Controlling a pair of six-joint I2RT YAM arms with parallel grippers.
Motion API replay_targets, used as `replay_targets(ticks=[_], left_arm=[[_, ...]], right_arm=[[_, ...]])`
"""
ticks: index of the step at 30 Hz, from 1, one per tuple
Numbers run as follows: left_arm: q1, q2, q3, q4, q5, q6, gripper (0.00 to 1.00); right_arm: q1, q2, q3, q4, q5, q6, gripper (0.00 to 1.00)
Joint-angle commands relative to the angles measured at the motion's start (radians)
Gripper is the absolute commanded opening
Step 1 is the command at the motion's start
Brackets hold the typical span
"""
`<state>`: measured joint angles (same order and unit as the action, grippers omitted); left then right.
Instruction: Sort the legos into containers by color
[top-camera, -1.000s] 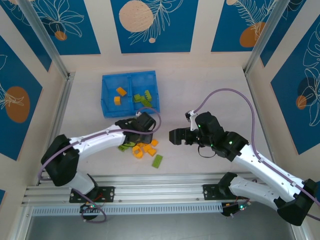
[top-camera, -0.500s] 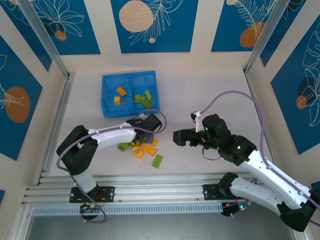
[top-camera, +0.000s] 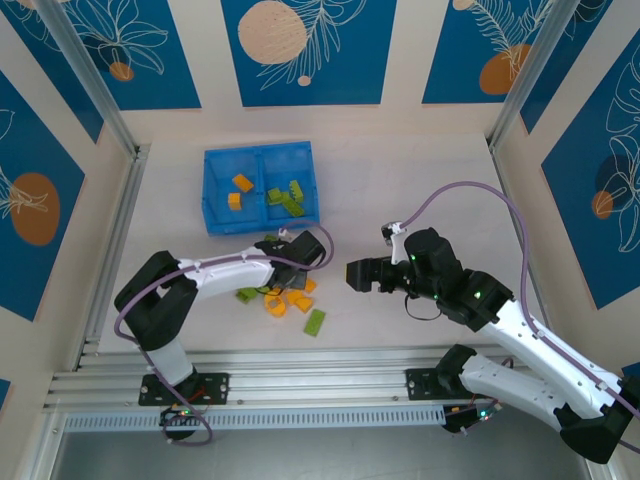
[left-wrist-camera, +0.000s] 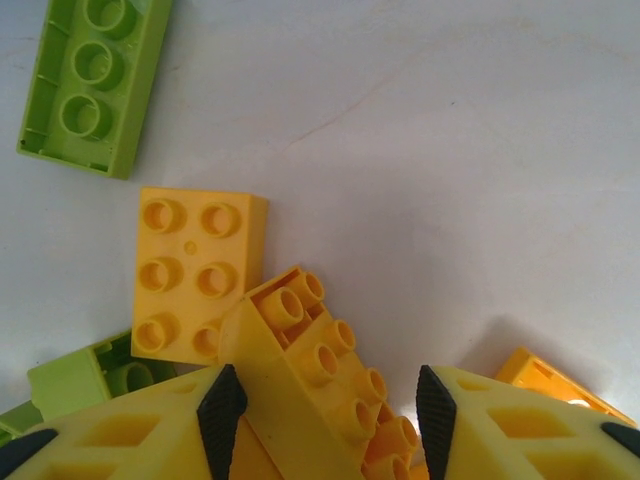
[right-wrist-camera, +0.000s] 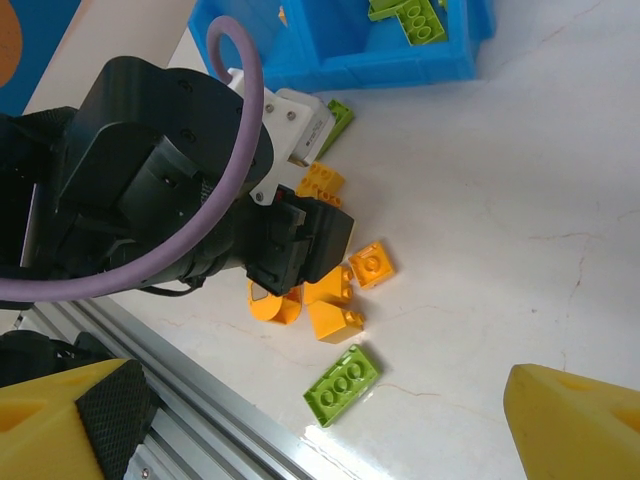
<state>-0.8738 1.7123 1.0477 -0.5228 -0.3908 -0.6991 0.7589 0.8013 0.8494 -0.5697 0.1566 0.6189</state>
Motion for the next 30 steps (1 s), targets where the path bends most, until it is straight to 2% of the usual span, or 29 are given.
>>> replay_targets(ticks=[1, 14, 24, 30], left_arm=[[-0.021, 0.007, -0.035, -0.034, -0.015, -0.031, 0.56], [-0.024, 0.112, 0.005, -0.041, -0.063, -0.008, 0.56], [-0.024, 0.141, 0.082, -0.011, 0.007, 0.019, 0.33], [-0.024, 0.067, 0.100, -0.023, 0.024, 0.025, 0.26]], right_arm=[[-0.003, -0.019, -0.007, -0.009, -0.009, 0.018, 0.93], [-0.003, -0.028, -0.007, -0.017, -0.009, 0.025, 0.93], [-0.003, -0.028, -0.010, -0.019, -0.005, 0.024, 0.93], [-0.003, -0.028, -0.007, -0.021, -0.009, 0.025, 0.94]])
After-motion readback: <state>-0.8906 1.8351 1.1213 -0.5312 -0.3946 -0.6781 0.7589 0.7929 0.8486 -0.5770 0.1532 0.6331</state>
